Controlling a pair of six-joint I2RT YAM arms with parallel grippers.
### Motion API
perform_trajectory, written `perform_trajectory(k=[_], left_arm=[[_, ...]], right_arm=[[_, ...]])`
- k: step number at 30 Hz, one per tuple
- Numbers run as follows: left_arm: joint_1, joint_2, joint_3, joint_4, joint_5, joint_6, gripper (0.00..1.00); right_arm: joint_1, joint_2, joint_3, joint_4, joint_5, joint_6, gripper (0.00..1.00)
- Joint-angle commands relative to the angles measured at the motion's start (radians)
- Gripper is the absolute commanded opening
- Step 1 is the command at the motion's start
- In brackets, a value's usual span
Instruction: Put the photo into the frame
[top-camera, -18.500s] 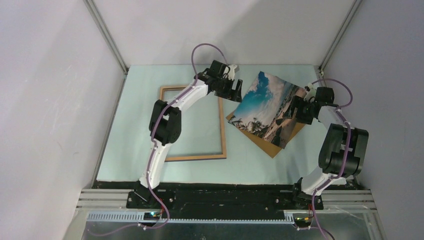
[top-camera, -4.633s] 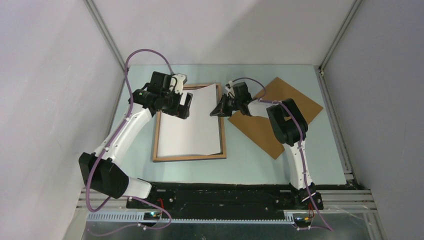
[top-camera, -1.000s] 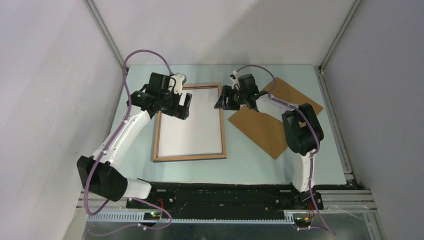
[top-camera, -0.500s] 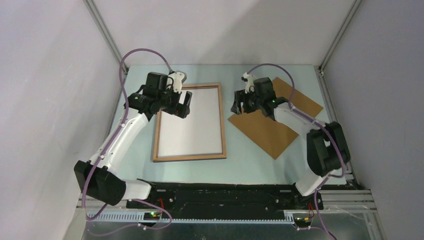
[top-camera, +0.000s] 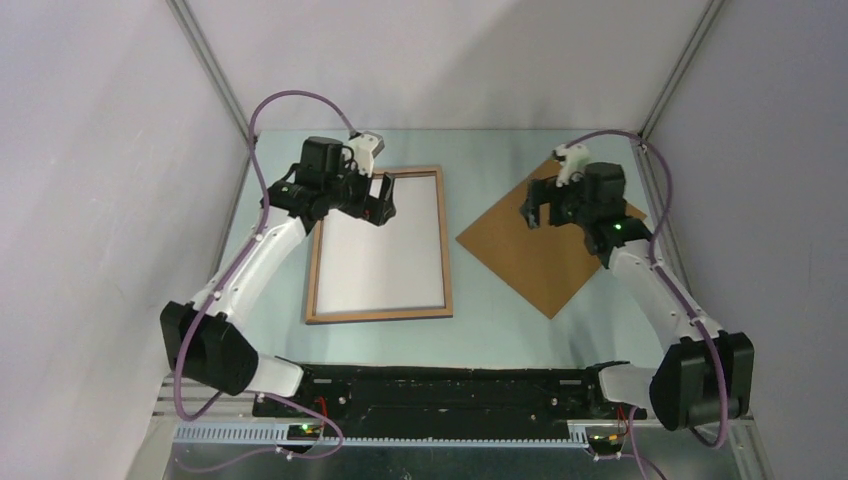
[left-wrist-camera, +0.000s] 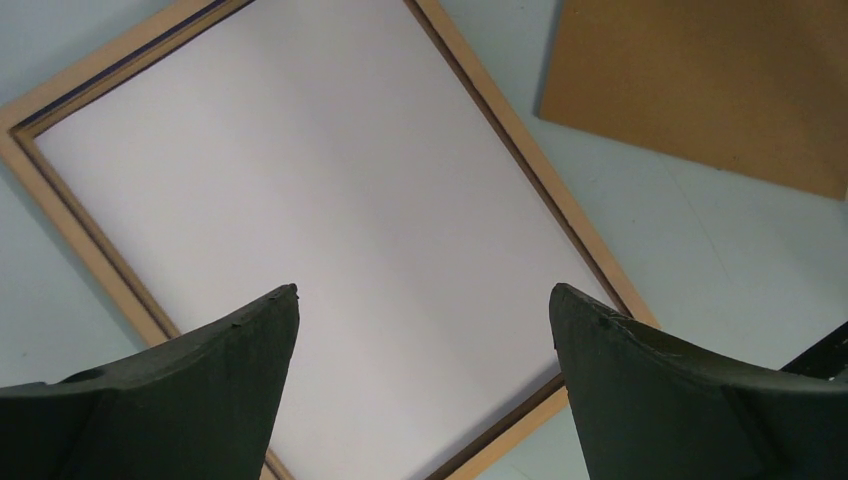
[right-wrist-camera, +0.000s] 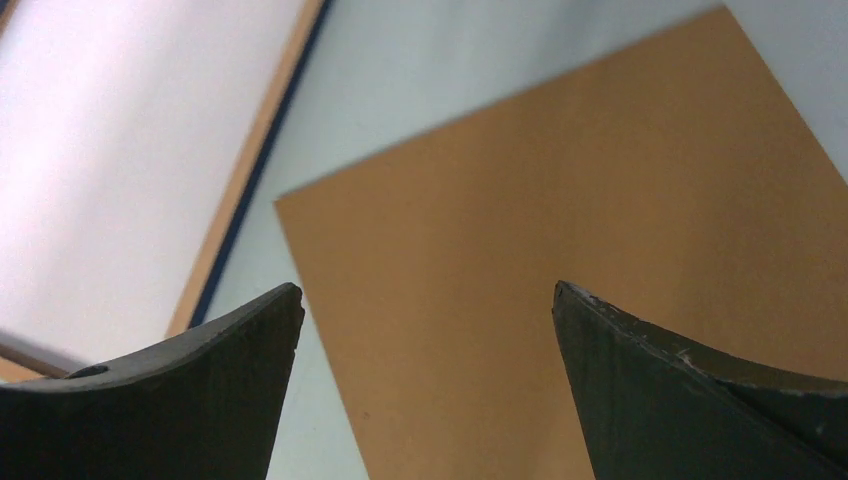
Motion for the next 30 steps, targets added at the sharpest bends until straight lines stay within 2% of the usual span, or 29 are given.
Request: perform_trajectory(k=[1, 10, 17, 24, 30], left_arm=[[-0.006, 0.052, 0.013, 0.068, 0.062, -0.047, 1.0], [-0.031, 0.124, 0.066, 0.083, 0.081, -0.063, 1.0], [-0.065, 0.218, 0.188, 0.092, 0.078, -0.12, 1.0], [-0.093, 0.353, 0.303, 0.104, 0.071, -0.127, 1.0], [-0.113, 0.499, 0.431, 0.104, 0.075, -0.145, 1.0]], right_arm=[[-0.123, -0.07, -0.062, -0.061, -0.096, 0.048, 0.99], [-0.396, -0.159, -0.112, -0.111, -0.216, 0.132, 0.99], [-0.507, -0.158, -0.113, -0.169, -0.219, 0.168, 0.99], [-0.666, -0.076, -0.112, -0.179, -0.302, 0.253, 0.99], [-0.79, 0.041, -0.114, -0.203, -0.332, 0.258, 0.98]])
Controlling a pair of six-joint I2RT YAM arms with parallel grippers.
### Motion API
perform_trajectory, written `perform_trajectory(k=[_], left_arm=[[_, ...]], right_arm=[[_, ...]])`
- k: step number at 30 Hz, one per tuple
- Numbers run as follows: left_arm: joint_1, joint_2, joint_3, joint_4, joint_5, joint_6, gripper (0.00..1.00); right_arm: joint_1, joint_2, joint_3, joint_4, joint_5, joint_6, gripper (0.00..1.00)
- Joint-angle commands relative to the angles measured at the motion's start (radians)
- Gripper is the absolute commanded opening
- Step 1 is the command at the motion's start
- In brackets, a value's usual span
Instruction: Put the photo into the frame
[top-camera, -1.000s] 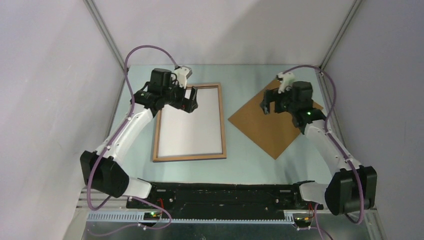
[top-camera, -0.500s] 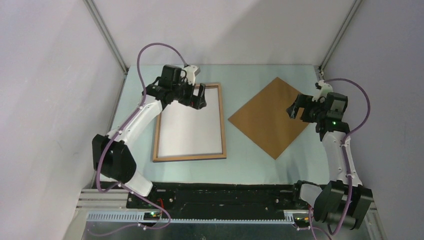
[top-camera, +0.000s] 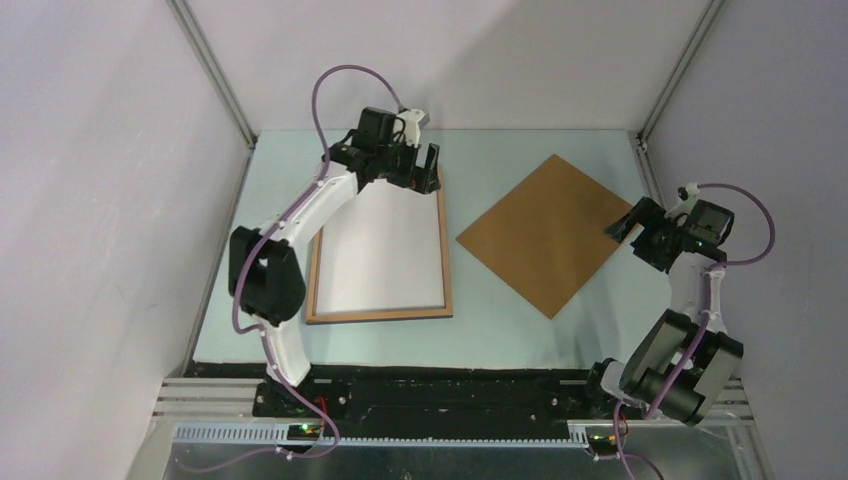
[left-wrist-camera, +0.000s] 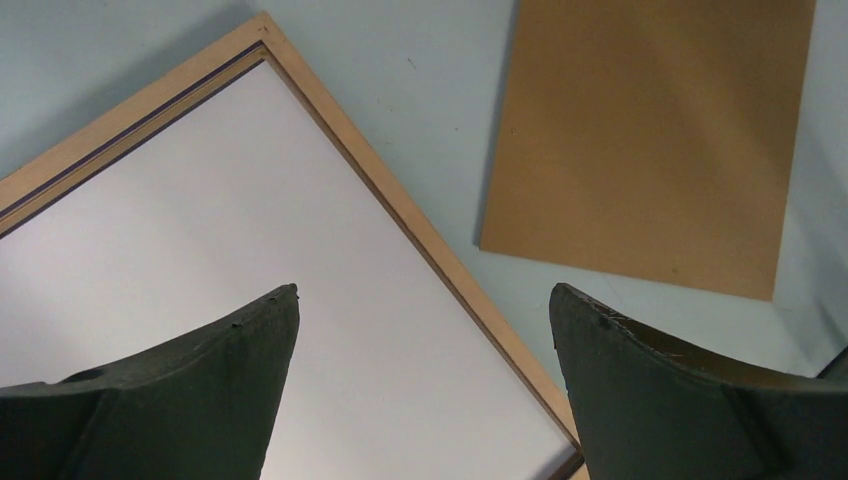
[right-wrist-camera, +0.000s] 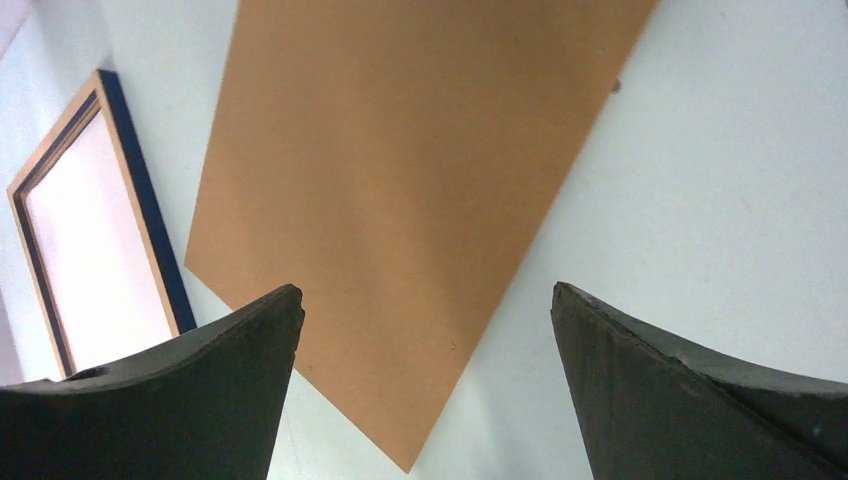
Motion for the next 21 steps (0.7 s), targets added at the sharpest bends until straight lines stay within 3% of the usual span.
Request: perform_trajectory(k=[1, 6, 14, 21], left_arm=[[-0.02, 0.086, 0.112, 0.019, 0.014, -0.028, 1.0], [-0.035, 0.233, 0.221, 0.019, 0.042, -0.088, 1.0], [-0.084, 0.471, 0.465, 0.02, 0.118, -0.222, 1.0], [-0.104, 0.624, 0.56, 0.022, 0.206, -0.466, 1.0]], right_arm=[[-0.071, 0.068, 0.002, -0.023, -0.052, 0.019, 0.98], [-0.14, 0.077, -0.032, -0.001, -0.087, 0.017, 0.98], [-0.13, 0.134, -0.083, 0.049, -0.075, 0.027, 0.97], [-0.123, 0.236, -0.083, 0.063, -0.069, 0.043, 0.95]])
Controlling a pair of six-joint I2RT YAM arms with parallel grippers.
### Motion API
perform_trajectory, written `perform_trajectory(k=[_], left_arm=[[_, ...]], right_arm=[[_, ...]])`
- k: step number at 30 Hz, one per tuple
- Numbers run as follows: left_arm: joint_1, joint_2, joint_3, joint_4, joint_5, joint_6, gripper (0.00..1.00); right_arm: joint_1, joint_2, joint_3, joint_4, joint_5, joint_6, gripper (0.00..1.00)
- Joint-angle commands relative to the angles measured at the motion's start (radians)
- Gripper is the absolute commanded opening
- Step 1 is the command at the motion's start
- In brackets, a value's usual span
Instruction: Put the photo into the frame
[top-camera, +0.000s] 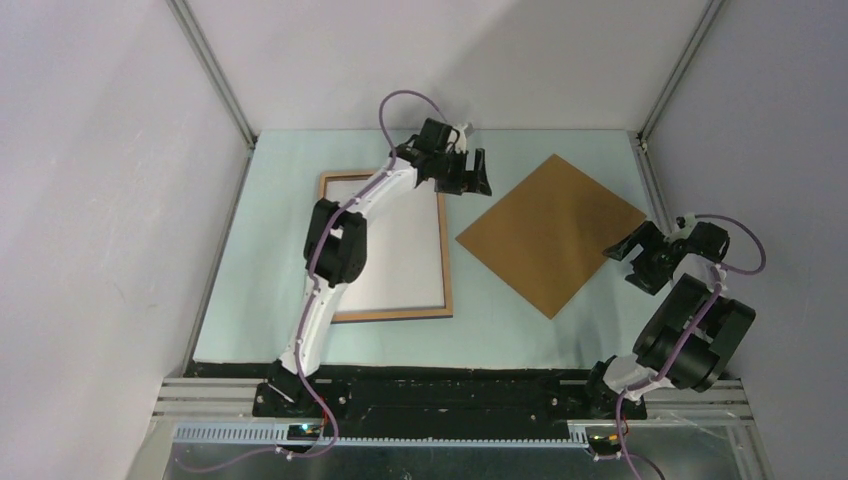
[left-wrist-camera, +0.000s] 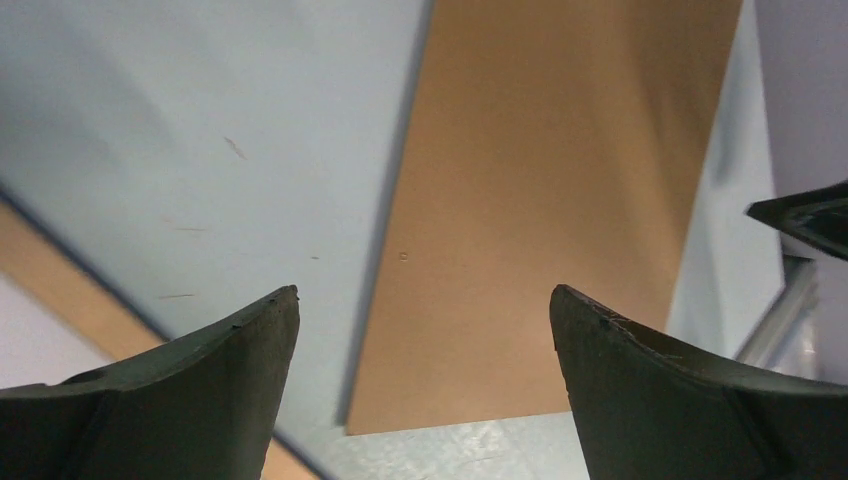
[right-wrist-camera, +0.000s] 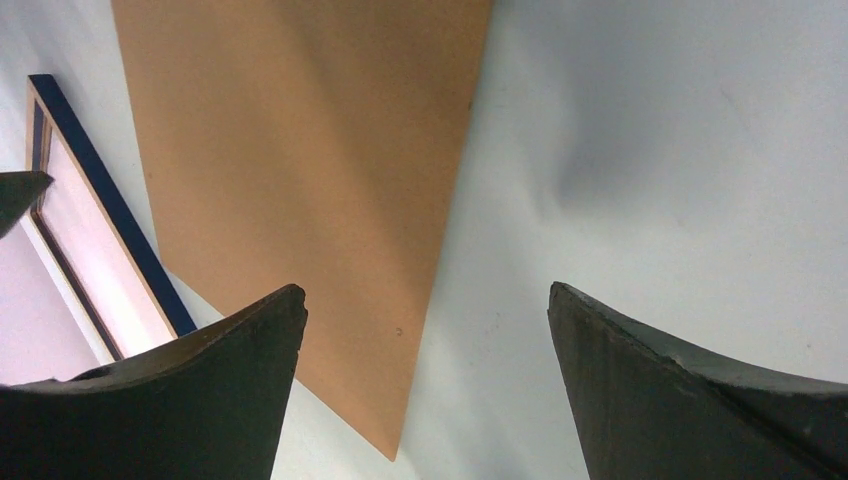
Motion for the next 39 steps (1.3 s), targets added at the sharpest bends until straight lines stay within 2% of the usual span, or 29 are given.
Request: perform_trajectory(k=[1, 7, 21, 39], left_arm=[[-0.011, 0.053, 0.067, 0.014, 0.081, -0.207, 1.0], [-0.031, 0.101, 0.079, 0.02, 0.034, -0.242, 1.0], [-0.088, 0.152, 0.057, 0.021, 0.074, -0.26, 1.0], [-0.128, -0.103, -0.419, 0.03, 0.097, -0.159, 0.99]], right_arm=[[0.004, 0.051, -0.002, 0.037, -0.007, 0.016, 0.94], [0.018, 0.103, -0.002, 0.049, -0.012, 0.022, 0.93], [0.061, 0.21, 0.032, 0.043, -0.026, 0.027, 0.91], [0.176, 0.322, 0.199, -0.109, 0.066, -0.046, 0.89]])
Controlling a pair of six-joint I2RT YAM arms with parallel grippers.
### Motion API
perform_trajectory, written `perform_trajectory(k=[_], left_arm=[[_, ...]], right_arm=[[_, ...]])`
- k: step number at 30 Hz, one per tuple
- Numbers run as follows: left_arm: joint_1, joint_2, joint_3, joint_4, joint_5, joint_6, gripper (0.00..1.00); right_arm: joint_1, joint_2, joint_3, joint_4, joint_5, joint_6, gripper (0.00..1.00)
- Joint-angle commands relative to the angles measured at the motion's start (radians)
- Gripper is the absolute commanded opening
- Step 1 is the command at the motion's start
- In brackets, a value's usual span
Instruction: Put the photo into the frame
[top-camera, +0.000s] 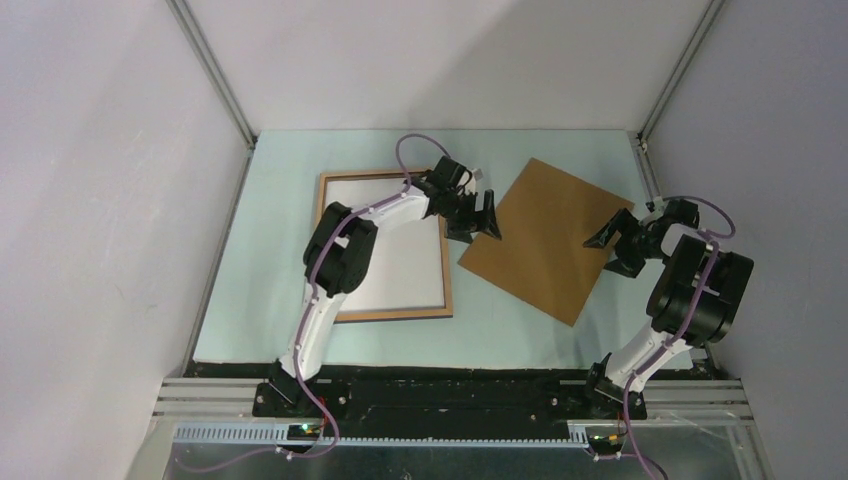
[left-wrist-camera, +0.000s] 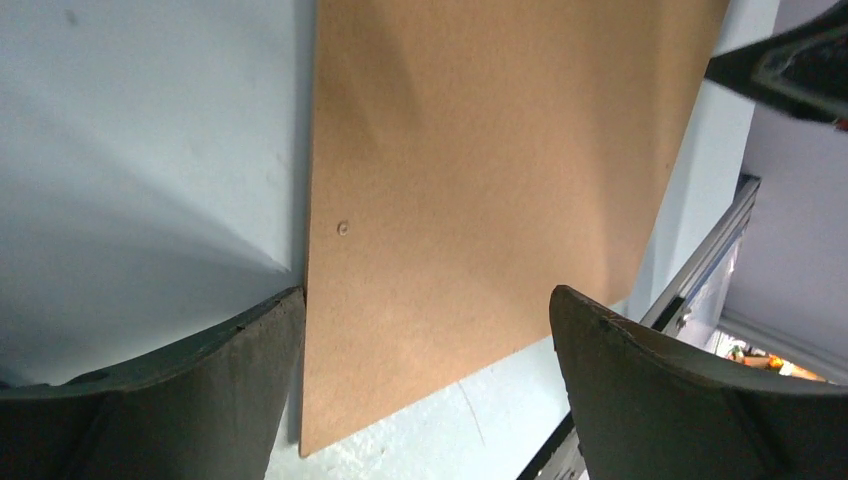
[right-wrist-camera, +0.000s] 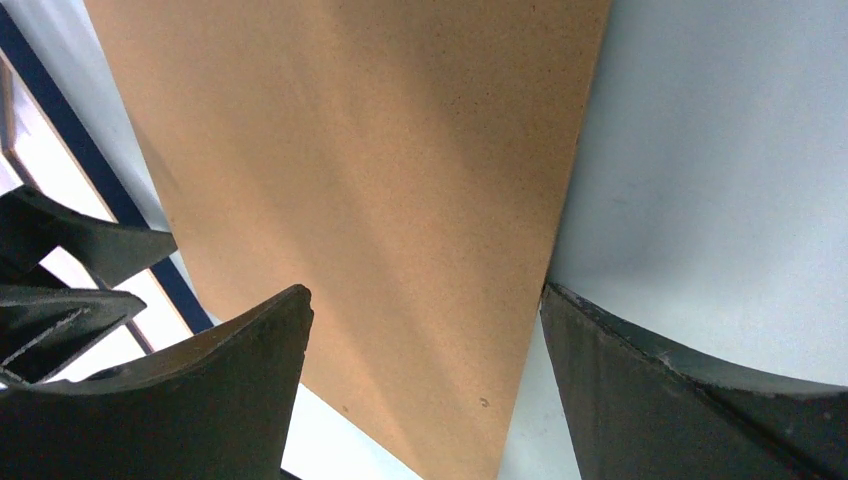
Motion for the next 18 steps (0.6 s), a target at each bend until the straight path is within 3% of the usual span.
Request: perform_trajectory(k=[1, 12, 18], left_arm=[[-0.025, -0.079, -0.128, -0.064, 0.001, 0.067, 0.99], [-0.1, -0.212, -0.357, -0.057, 0.138, 0.247, 0.99], [-0.131, -0.3, -0.437, -0.057, 0.124, 0.296, 0.99]], right_arm=[[0.023, 0.041, 0.028, -0.074, 0.082, -0.065, 0.89], [0.06, 0.103, 0.172, -0.174, 0.175, -0.16, 0.89], [0.067, 0.135, 0.236, -0.194, 0.225, -0.196, 0.9]])
